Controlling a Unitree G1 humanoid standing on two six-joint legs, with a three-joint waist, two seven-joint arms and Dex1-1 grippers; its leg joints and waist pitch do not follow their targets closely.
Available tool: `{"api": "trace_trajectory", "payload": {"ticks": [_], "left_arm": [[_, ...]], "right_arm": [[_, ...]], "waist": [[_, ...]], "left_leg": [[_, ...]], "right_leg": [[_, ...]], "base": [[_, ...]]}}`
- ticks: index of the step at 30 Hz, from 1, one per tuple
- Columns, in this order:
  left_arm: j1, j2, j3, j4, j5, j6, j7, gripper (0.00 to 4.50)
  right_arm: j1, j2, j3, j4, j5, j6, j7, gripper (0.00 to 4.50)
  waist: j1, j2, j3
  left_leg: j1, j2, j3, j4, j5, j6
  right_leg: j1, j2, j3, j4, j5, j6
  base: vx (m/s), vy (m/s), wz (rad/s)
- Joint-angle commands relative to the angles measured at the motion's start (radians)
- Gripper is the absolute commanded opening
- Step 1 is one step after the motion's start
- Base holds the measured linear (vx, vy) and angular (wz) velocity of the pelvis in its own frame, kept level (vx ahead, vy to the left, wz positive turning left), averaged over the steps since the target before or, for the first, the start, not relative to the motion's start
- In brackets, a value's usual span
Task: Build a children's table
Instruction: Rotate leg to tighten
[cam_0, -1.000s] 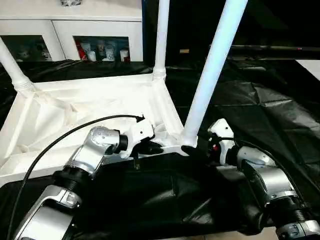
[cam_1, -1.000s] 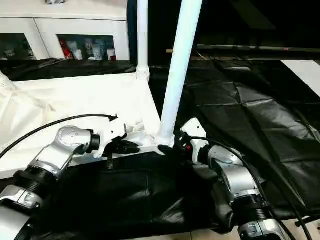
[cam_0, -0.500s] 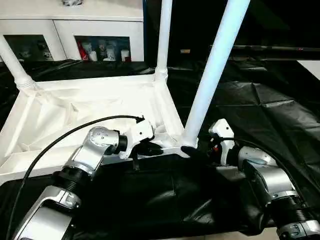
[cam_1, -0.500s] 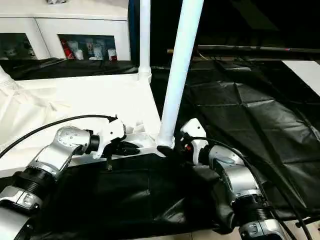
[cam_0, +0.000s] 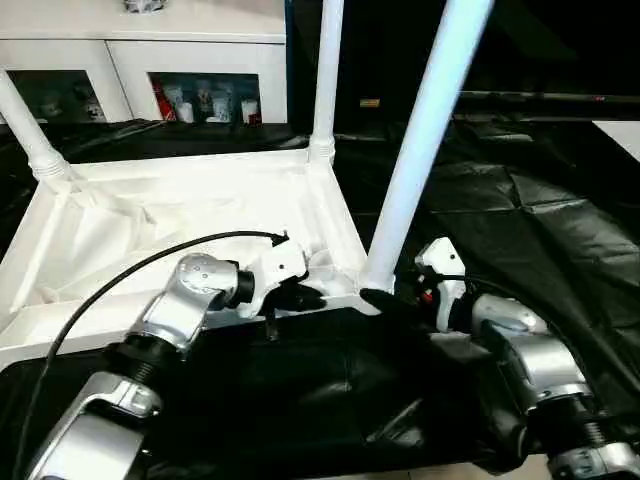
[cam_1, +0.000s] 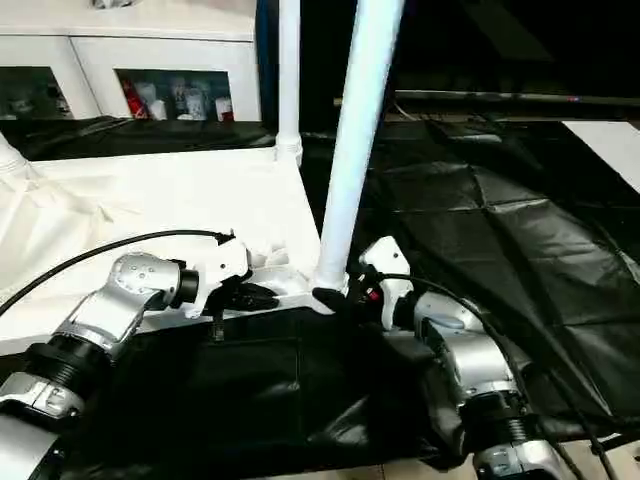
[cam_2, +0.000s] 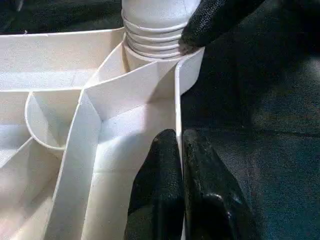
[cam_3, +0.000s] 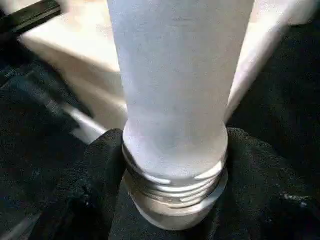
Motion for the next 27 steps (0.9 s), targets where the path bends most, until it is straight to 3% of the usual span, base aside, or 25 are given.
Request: {"api": "trace_trajectory", "payload": {"ticks": [1, 4, 7, 9, 14, 16, 19, 24, 27], "left_arm": [[0.002, -0.036, -0.024, 0.019, 0.009, 0.006, 0.033, 0.00], [-0.036, -0.097, -0.025, 0.076, 0.046, 0.033, 0.157, 0.00], [-0.074, -0.178, -0.015, 0.120, 0.064, 0.087, 0.287, 0.00], [-0.090, -0.225, -0.016, 0.133, 0.070, 0.107, 0.336, 0.00], [-0.104, -0.274, -0.027, 0.145, 0.086, 0.101, 0.369, 0.00], [-0.102, -0.264, -0.026, 0.142, 0.089, 0.090, 0.359, 0.00], [-0.090, -0.235, -0.024, 0.128, 0.086, 0.077, 0.332, 0.00], [-0.064, -0.178, -0.015, 0.100, 0.077, 0.049, 0.277, 0.00], [-0.045, -0.130, -0.007, 0.085, 0.063, 0.030, 0.225, 0.00]], "right_arm": [[0.000, 0.016, -0.016, 0.029, -0.019, 0.005, -0.075, 2.75], [-0.020, 0.091, -0.058, 0.070, -0.036, 0.028, -0.258, 2.74], [-0.055, 0.175, -0.112, 0.116, -0.043, 0.047, -0.456, 2.74], [-0.077, 0.225, -0.133, 0.137, -0.038, 0.049, -0.541, 2.74], [-0.097, 0.268, -0.082, 0.143, -0.081, 0.015, -0.551, 2.74], [-0.091, 0.258, -0.082, 0.122, -0.080, -0.005, -0.520, 2.74], [-0.081, 0.222, -0.085, 0.084, -0.075, -0.004, -0.487, 3.44], [-0.056, 0.142, -0.073, 0.004, -0.071, 0.043, -0.403, 3.82], [-0.028, 0.066, -0.055, -0.061, -0.065, 0.084, -0.305, 3.82]], "waist": [[0.000, -0.005, -0.052], [-0.002, 0.000, -0.049], [-0.008, -0.001, -0.051], [-0.005, 0.000, -0.052], [0.002, -0.002, -0.058], [0.002, 0.000, -0.057], [0.002, -0.002, -0.055], [0.002, -0.007, -0.053], [0.004, -0.006, -0.053]], "left_leg": [[0.013, 0.045, -0.016, -0.069, -0.175, 0.035], [0.019, 0.045, -0.018, -0.074, -0.229, 0.007], [0.020, 0.044, -0.021, -0.077, -0.239, -0.023], [0.020, 0.045, -0.021, -0.076, -0.230, -0.019], [0.012, 0.041, -0.017, -0.070, -0.158, 0.017], [0.011, 0.041, -0.017, -0.070, -0.157, 0.028], [0.011, 0.042, -0.017, -0.071, -0.171, 0.030], [0.010, 0.041, -0.015, -0.070, -0.169, 0.042], [0.009, 0.044, -0.018, -0.072, -0.174, 0.045]], "right_leg": [[0.038, -0.075, 0.051, -0.076, -0.157, -0.230], [0.031, -0.075, 0.052, -0.086, -0.248, -0.201], [0.028, -0.074, 0.052, -0.088, -0.273, -0.187], [0.029, -0.076, 0.053, -0.089, -0.248, -0.187], [0.038, -0.074, 0.053, -0.078, -0.119, -0.194], [0.039, -0.074, 0.052, -0.078, -0.107, -0.200], [0.039, -0.074, 0.052, -0.080, -0.130, -0.199], [0.040, -0.074, 0.052, -0.082, -0.147, -0.192], [0.041, -0.074, 0.052, -0.083, -0.171, -0.180]], "base": [[0.000, 0.000, 0.00], [0.000, 0.000, 0.00], [0.000, 0.000, 0.00], [0.000, 0.000, 0.00], [0.000, 0.000, 0.00], [0.000, 0.000, 0.00], [0.000, 0.000, 0.00], [0.000, 0.000, 0.00], [0.000, 0.000, 0.00]]}}
